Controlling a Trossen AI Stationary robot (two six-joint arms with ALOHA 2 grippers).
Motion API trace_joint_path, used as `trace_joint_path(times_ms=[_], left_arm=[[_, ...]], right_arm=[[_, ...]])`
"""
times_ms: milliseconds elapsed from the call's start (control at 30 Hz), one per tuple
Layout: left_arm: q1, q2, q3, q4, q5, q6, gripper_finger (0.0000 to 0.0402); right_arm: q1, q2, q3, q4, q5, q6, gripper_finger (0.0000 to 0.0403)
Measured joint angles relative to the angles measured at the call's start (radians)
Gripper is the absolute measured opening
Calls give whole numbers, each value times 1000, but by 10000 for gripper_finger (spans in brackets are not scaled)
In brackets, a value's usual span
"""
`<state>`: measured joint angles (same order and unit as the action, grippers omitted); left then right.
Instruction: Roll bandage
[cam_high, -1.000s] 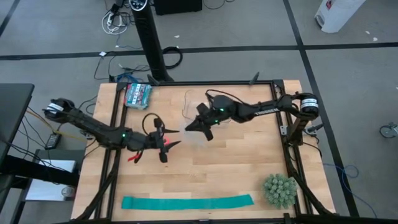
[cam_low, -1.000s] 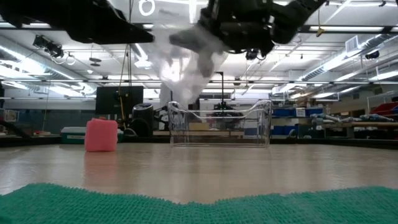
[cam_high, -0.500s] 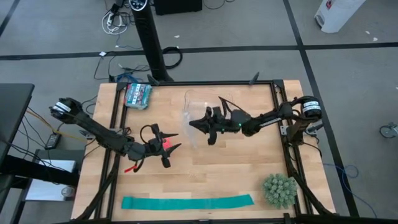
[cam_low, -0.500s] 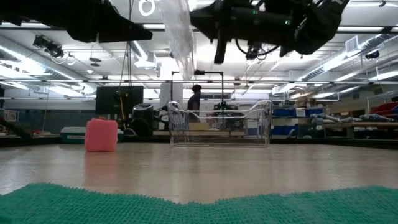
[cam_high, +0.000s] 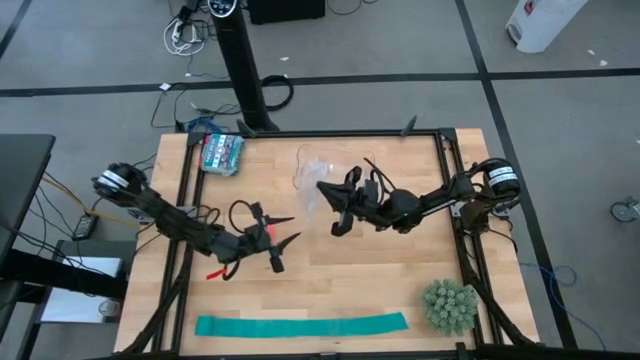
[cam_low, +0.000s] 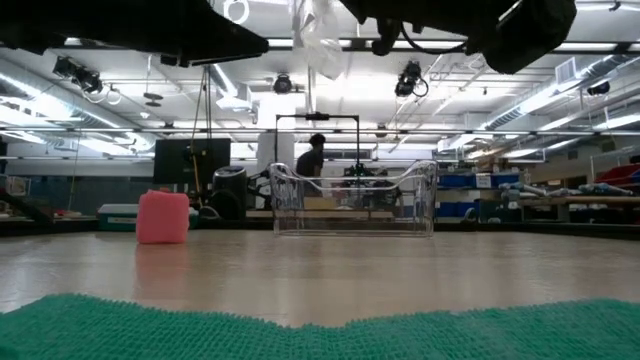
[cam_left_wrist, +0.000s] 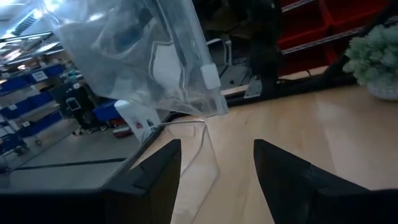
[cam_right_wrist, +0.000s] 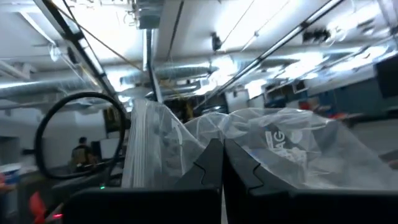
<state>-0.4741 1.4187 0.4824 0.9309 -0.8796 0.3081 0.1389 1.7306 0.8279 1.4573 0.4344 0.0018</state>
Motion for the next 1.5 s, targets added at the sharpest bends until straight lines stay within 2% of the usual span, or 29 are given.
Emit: trace_joint_path(times_ms=[233, 367, 467, 800, 900, 1033, 1233, 1367, 1500], left_arm=[[36, 89, 124, 0, -30, 64, 208], [39, 125, 184, -7, -148, 88, 208], [46, 137, 204, -8, -224, 110, 208], [73, 158, 237, -7, -255, 108, 208], [73, 159, 237, -8, -300, 123, 202], [74, 158, 237, -5, -315, 133, 163], [74, 158, 237, 13, -272, 152, 25], [67, 150, 237, 14, -275, 181, 20], [25, 110, 237, -38, -286, 185, 21]], right_arm=[[4, 1, 50, -29, 0, -80, 0], [8, 1, 53, -32, 1, -89, 0], [14, 1, 53, -50, 2, -87, 0], [40, 1, 53, -53, 23, -110, 0], [52, 2, 53, -47, 34, -132, 0], [62, 2, 53, -45, 41, -139, 0], [74, 2, 54, -87, 43, -135, 8], [96, -3, 54, -154, 69, -161, 31], [148, -56, 54, -286, 191, -227, 64]])
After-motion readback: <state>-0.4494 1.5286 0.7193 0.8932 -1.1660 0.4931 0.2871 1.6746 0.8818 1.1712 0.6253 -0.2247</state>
